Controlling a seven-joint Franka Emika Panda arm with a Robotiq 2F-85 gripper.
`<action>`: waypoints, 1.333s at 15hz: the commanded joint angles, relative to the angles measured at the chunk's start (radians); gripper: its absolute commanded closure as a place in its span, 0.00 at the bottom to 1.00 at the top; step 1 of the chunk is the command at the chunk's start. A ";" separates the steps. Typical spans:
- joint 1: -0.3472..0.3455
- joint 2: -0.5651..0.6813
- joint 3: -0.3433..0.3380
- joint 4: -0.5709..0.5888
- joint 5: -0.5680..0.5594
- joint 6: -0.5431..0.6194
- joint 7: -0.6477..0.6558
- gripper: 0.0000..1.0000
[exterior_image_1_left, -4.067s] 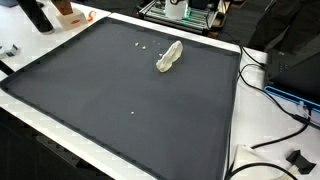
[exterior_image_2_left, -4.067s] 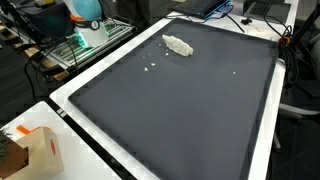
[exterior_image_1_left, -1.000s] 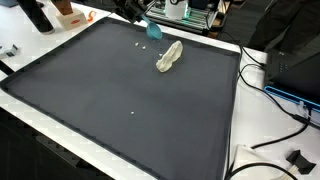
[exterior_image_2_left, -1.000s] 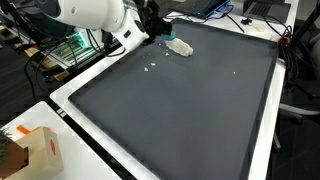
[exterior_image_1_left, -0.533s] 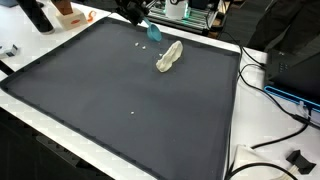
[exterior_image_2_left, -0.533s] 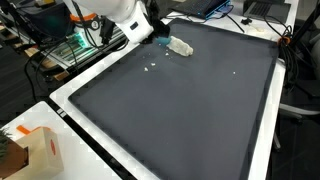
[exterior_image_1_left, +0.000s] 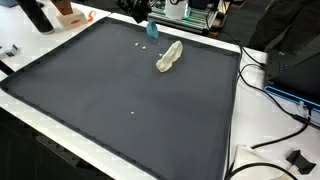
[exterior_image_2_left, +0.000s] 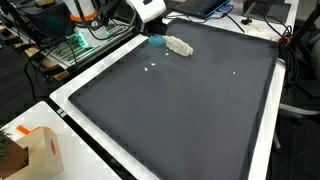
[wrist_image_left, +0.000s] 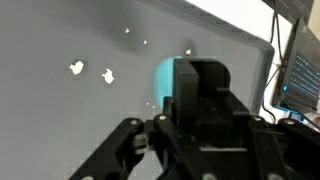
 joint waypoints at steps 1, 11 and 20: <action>0.035 -0.035 0.033 -0.003 -0.152 0.038 0.146 0.75; 0.119 -0.004 0.115 0.066 -0.624 0.033 0.611 0.75; 0.177 0.031 0.148 0.090 -0.932 0.094 0.967 0.75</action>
